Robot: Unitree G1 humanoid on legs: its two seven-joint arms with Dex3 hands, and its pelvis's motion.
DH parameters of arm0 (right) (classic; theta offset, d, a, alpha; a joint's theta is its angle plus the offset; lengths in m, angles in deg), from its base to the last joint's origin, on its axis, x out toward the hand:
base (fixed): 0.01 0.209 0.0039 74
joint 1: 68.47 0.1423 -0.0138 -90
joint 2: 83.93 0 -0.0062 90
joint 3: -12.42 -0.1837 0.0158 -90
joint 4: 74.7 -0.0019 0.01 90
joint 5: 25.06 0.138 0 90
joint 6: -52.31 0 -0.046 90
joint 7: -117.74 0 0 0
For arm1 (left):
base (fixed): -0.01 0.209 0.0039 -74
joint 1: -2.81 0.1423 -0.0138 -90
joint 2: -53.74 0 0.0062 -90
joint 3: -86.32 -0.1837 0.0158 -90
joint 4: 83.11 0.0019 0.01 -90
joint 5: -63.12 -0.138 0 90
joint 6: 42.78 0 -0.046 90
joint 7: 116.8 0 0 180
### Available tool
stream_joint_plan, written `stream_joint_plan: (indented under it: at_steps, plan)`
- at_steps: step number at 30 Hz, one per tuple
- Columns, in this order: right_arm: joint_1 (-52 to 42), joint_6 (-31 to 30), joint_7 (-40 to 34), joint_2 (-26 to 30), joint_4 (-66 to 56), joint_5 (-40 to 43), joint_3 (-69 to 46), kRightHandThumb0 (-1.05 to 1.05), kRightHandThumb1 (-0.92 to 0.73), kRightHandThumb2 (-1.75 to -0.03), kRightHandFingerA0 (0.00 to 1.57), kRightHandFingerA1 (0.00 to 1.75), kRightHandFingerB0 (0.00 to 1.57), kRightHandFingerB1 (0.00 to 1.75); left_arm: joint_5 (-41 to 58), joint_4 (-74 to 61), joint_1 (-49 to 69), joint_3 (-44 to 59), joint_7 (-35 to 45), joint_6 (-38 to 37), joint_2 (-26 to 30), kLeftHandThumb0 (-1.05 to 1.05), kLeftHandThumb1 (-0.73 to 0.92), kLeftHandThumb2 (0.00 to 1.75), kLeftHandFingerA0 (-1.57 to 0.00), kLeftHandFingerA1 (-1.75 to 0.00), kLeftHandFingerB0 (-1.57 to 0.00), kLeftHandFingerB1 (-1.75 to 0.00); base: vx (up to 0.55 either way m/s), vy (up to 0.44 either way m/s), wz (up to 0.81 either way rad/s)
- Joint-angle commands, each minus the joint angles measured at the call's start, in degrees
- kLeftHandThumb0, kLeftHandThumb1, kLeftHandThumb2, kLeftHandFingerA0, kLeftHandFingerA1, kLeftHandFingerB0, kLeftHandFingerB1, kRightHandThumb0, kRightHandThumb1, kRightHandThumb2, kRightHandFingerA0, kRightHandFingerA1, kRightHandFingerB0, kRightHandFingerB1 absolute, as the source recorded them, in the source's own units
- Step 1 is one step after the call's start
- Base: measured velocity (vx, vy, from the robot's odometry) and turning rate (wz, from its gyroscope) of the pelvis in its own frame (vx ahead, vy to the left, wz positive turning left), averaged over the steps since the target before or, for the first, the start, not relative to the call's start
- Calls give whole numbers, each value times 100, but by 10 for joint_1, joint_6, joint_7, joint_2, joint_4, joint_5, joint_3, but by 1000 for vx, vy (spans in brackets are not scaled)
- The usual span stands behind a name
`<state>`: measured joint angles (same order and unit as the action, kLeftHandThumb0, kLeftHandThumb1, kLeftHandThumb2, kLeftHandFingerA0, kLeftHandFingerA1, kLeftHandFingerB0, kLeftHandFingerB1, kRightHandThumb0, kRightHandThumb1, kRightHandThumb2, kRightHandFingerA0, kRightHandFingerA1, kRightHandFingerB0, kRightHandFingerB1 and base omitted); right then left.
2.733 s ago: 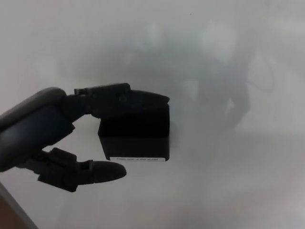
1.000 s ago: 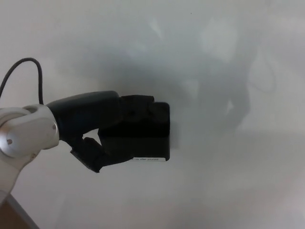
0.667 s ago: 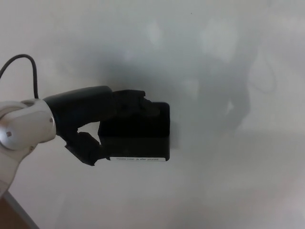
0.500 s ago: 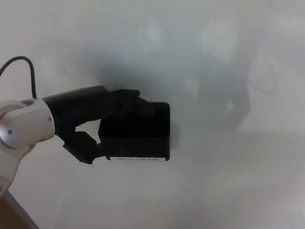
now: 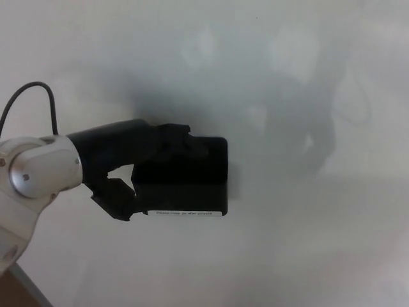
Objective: A magnetic marker holder is on the left hand side of the white board, the robot put the index and middle finger into the opening of the container and pull off the magnetic holder and hand it to a human on the left hand side.
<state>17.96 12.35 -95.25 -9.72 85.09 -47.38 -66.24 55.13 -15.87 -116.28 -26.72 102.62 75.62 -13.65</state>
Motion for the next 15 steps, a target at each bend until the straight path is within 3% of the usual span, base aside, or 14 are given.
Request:
stream_joint_plan:
  at_steps: [1,4,5,6,7,11,12,15]
  plan:
    - [5,10,-11,7,3,-3,0,-46,-65,-59,85,67,45,51,-21,9,-4,-9,2,10,-16,-41,67,61,-30,-36,-18,-28,0,0,0]
    - [4,11,-12,7,3,-3,0,-46,-65,-59,85,67,45,51,-23,10,-3,-9,4,13,-20,-41,67,61,-30,-36,-18,-28,0,0,0]
    - [5,11,-11,6,3,-2,-1,-44,-65,-59,84,66,45,52,-28,11,-7,-18,7,13,-23,-48,59,73,-21,-41,-14,-35,0,0,0]
    - [6,11,-10,5,3,-1,-2,-44,-65,-59,84,66,45,52,-33,11,-10,-25,10,13,-25,-48,59,73,-21,-41,-14,-35,0,0,0]
    - [6,12,-8,5,3,1,-3,-44,-65,-59,84,66,44,52,-41,11,-14,-35,12,14,-28,-44,68,62,-26,-35,-16,-27,0,0,0]
    - [6,12,-8,5,4,1,-3,-44,-65,-59,84,66,44,52,-49,10,-16,-40,12,15,-29,-44,68,62,-26,-35,-16,-27,0,0,0]
    - [7,10,-13,6,3,-4,-1,-45,-65,-59,84,67,44,53,-50,10,-15,-48,12,21,-36,-50,58,75,-23,-43,-12,-35,0,0,0]
    - [7,8,-22,8,1,-10,3,-45,-65,-59,84,67,44,53,-53,10,-13,-58,13,29,-49,-50,58,75,-23,-43,-12,-35,0,0,0]
